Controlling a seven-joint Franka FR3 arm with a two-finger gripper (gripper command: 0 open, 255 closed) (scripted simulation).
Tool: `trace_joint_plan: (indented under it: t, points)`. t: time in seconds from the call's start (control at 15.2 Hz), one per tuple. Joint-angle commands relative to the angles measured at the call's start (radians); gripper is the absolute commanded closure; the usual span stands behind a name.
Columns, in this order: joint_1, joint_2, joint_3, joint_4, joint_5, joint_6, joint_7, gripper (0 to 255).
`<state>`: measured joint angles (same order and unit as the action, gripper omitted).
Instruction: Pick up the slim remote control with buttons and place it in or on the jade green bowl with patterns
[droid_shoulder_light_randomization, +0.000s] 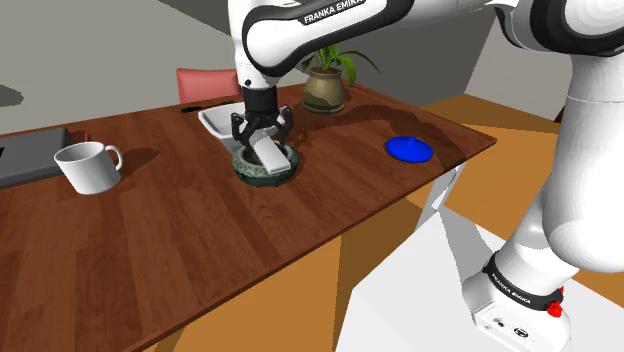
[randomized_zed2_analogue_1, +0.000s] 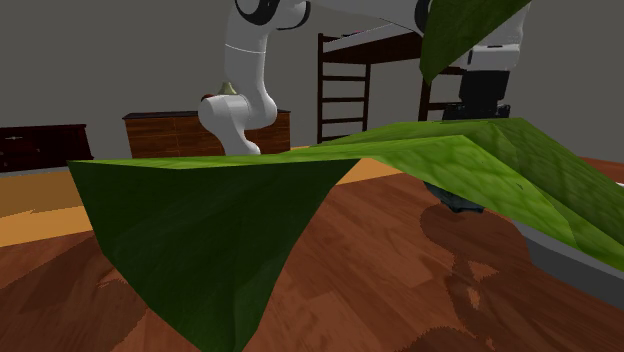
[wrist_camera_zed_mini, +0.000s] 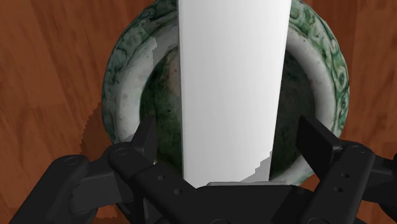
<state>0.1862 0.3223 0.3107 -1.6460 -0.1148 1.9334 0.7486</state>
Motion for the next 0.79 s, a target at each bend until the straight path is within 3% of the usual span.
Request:
trace_joint_plan:
  t: [0.0, 0.26, 0.73]
  points:
    - [0.0, 0.0, 0.0, 0.0, 0.0, 0.0, 0.0, 0]
    - [0.003, -0.017, 0.004, 0.104, 0.008, -0.12, -0.006, 0]
    - [0.003, -0.017, 0.004, 0.104, 0.008, -0.12, -0.006, 0]
